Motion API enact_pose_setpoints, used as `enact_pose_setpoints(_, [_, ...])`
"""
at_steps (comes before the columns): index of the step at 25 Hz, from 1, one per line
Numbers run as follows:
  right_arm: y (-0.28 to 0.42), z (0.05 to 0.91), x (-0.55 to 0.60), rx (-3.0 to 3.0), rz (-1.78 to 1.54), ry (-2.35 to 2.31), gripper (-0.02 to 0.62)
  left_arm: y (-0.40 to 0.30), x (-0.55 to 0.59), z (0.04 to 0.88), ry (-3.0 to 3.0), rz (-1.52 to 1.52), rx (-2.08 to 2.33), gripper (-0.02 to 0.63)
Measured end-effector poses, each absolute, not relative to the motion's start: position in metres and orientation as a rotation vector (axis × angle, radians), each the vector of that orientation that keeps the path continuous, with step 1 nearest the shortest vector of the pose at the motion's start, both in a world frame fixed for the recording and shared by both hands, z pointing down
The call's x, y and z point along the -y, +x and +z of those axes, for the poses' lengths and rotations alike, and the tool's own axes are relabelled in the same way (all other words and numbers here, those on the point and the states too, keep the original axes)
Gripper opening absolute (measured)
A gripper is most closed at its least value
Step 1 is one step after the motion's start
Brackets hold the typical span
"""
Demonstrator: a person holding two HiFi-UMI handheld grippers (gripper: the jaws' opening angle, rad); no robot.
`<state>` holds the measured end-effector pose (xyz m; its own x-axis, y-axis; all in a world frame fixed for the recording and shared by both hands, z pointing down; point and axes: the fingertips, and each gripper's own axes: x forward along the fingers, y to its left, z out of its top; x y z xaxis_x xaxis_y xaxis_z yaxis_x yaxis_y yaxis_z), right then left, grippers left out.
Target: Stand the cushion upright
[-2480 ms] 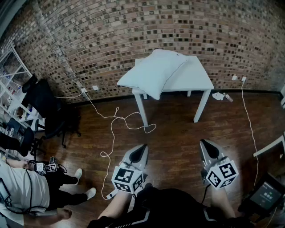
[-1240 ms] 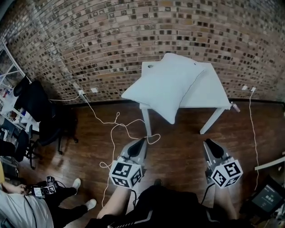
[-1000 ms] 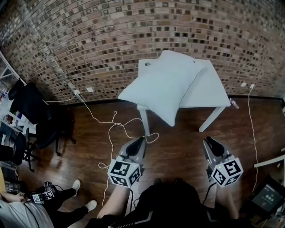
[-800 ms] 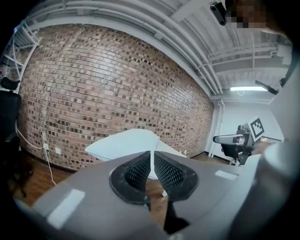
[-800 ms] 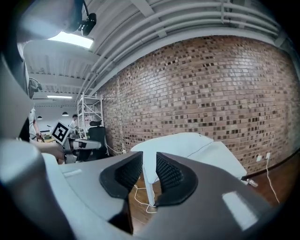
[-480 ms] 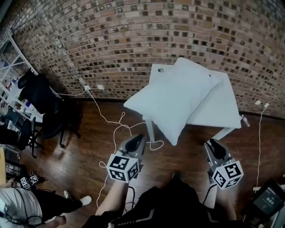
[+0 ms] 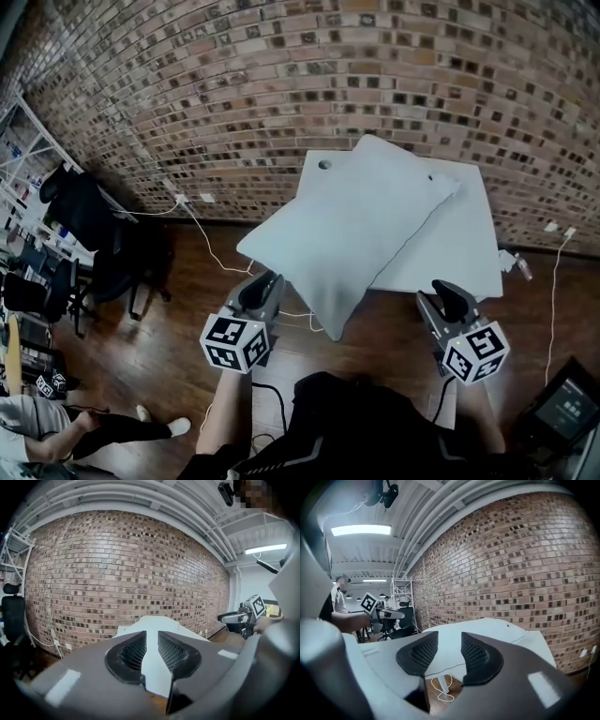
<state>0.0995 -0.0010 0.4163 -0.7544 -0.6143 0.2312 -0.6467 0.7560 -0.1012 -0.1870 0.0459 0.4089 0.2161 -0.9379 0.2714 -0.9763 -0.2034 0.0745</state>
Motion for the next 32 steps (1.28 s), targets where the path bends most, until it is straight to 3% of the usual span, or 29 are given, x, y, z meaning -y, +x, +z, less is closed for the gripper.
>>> enact_pose_setpoints(14, [0.071,0.458,0.106,2.697,0.456,1.004,0.215,-0.217,0.091,0.42,2.303,0.281,1.667,0.153])
enact_pose_setpoints(20, [0.055,0.473,0.151,2.631,0.475,1.039,0.232,-0.24,0.155,0.421,2.358,0.319,1.593,0.156])
enact_pose_setpoints(32, [0.066,0.543,0.211,2.51,0.761,0.994,0.347,-0.237,0.27,0.478,2.3,0.573,1.269,0.315])
